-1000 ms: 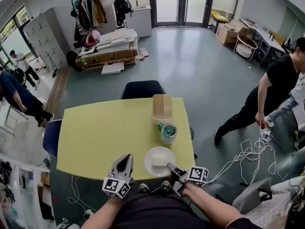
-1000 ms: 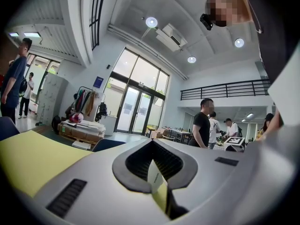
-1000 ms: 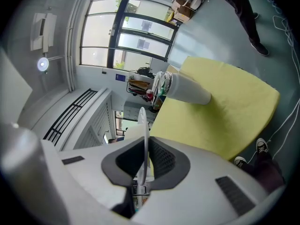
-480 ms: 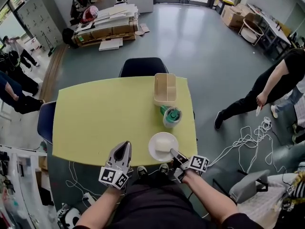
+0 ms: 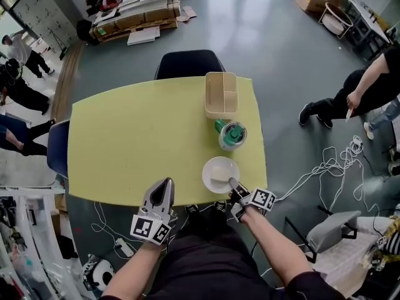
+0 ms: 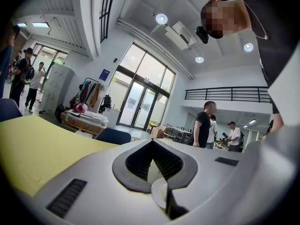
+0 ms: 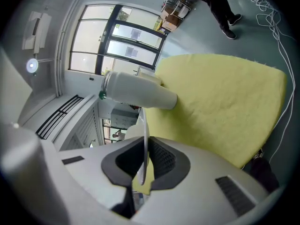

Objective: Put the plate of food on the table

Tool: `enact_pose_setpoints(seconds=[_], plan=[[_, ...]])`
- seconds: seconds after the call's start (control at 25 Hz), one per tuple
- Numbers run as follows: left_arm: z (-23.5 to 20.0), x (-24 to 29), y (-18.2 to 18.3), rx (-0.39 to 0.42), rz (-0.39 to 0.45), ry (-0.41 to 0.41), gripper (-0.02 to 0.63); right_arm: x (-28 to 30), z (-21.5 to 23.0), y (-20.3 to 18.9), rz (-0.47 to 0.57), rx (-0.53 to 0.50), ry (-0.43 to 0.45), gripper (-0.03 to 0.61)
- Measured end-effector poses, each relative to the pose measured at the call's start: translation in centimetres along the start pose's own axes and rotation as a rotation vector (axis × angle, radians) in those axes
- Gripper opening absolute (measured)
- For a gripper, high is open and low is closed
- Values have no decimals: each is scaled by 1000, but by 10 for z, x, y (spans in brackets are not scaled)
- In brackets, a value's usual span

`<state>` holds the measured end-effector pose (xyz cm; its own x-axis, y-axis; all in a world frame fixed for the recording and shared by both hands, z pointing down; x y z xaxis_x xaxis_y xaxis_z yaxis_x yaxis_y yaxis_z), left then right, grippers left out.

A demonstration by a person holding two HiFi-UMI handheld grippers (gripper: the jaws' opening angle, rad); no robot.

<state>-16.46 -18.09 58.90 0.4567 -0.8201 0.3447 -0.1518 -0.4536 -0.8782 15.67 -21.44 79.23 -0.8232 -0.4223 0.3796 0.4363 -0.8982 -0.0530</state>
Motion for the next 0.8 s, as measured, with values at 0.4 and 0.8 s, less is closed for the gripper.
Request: enact_pose_setpoints(seconds=[0.4,0.8], plan=[[-5,6,-18,-6,-46,8,8,18,58,4,-8,65,-68,29],[-7,13,-28,-15,-70,9,8,22,76,5,8,94,-119,31]])
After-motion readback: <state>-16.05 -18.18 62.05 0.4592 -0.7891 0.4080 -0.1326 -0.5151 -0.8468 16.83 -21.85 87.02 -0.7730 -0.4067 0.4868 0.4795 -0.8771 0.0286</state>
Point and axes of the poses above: the fingertips, and each gripper's own axes: x forward along the fingers, z to its right, y out of its top, the point moved 9 cm from there along -x, backward along the fingers, and after that the axes turned 13 degrees about -z, right-handed, at the moved point
